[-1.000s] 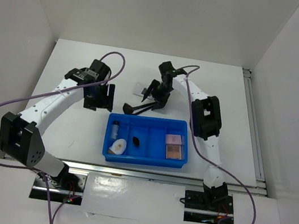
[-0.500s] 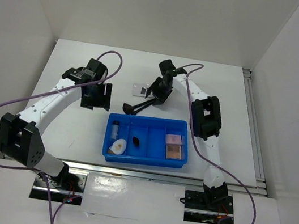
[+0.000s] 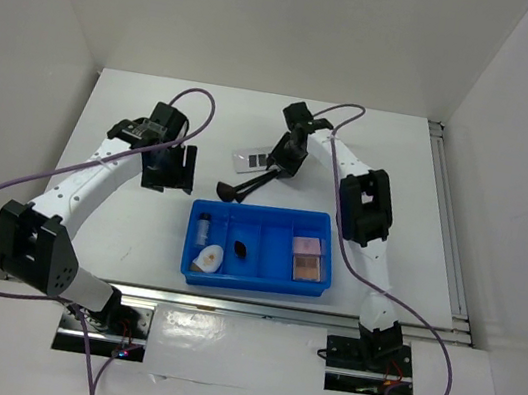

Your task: Organize the makeup

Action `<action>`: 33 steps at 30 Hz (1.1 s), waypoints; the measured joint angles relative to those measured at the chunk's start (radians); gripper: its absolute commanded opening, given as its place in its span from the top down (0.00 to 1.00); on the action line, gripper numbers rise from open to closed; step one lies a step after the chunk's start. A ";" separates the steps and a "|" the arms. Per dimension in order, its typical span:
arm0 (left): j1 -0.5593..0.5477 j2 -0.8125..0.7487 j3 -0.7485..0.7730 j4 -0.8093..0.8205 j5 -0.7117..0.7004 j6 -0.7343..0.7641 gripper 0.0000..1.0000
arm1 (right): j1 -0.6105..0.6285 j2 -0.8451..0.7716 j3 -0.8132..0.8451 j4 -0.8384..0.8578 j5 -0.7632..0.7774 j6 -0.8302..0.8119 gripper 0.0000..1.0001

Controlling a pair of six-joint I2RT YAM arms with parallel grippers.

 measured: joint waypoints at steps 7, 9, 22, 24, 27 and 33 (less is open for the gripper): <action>0.000 -0.001 -0.002 0.004 0.000 0.000 0.22 | 0.026 -0.002 -0.002 0.000 0.011 -0.058 0.68; 0.000 -0.001 -0.002 0.005 0.000 0.000 0.22 | 0.037 -0.001 -0.003 -0.001 0.010 -0.063 0.68; 0.000 -0.013 -0.002 0.006 0.000 0.000 0.23 | 0.056 -0.007 -0.021 0.007 0.017 -0.077 0.81; 0.000 -0.013 -0.002 0.006 0.000 0.000 0.23 | 0.056 -0.010 -0.022 0.007 0.023 -0.079 0.81; 0.000 -0.013 -0.002 0.006 0.000 0.002 0.23 | 0.056 -0.011 -0.022 0.006 0.034 -0.079 0.81; 0.000 -0.013 -0.002 0.006 0.000 0.003 0.23 | 0.056 -0.017 -0.022 0.003 0.053 -0.079 0.83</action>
